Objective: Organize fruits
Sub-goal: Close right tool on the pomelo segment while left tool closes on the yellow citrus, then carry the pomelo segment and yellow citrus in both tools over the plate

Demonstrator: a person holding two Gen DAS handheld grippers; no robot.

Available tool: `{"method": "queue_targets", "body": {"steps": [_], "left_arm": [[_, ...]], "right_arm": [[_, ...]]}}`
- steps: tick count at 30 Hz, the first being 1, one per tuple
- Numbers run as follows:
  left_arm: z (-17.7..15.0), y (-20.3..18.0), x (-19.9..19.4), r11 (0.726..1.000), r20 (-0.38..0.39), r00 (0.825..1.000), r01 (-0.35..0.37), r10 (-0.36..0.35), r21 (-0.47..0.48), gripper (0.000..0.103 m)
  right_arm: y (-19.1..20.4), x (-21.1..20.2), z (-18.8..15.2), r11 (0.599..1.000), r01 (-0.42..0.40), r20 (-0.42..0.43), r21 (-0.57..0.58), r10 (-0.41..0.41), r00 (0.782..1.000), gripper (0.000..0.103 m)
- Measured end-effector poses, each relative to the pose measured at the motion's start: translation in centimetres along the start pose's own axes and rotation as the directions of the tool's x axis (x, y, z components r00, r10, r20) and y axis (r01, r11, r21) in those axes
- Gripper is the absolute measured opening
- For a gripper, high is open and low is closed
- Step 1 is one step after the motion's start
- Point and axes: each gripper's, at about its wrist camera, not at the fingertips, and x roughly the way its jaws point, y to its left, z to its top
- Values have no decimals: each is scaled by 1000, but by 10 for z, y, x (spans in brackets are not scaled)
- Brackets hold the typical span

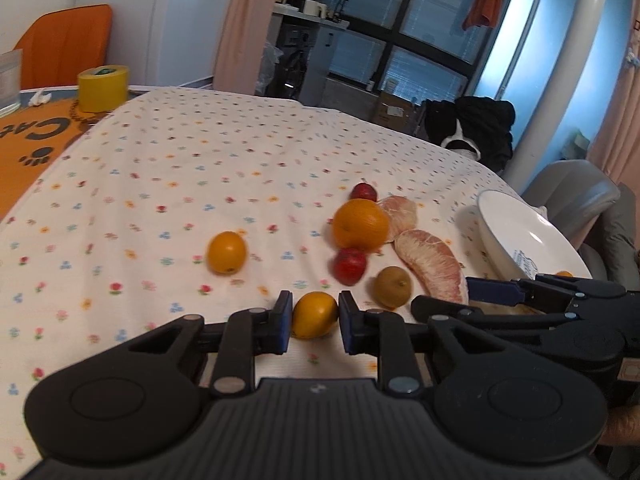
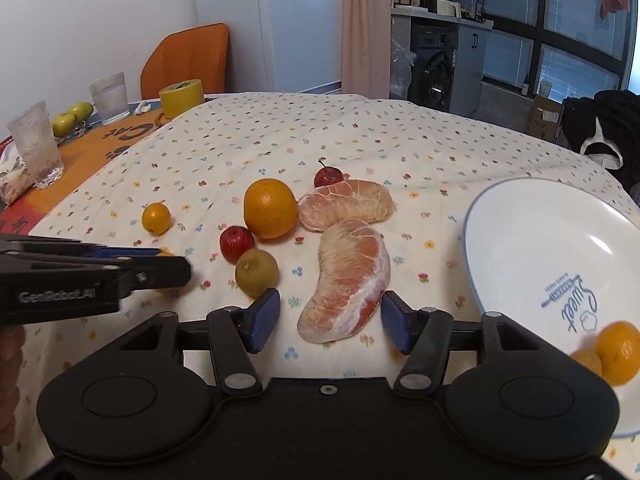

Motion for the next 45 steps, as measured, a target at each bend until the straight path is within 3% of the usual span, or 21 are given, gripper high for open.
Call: {"method": "queue_targets", "body": {"steps": [9, 12, 28, 31, 45], "left_arm": [[2, 13, -6, 1000, 11, 1000, -13, 13, -25, 23], [1, 16, -8, 999, 13, 1000, -14, 15, -31, 23], [5, 1, -27, 1000, 51, 999, -7, 8, -13, 23], [6, -6, -30, 1000, 57, 998, -5, 5, -3, 23], [9, -28, -32, 999, 67, 998, -1, -1, 32, 23]], "right_arm": [[6, 15, 12, 999, 29, 11, -42, -28, 1000, 52], [4, 16, 13, 998, 39, 18, -49, -38, 999, 38], [-9, -19, 8, 1000, -5, 65, -18, 6, 998, 34], [-12, -27, 8, 1000, -9, 78, -13, 10, 997, 21], [-27, -47, 4, 999, -45, 122, 14, 43, 992, 18]]}}
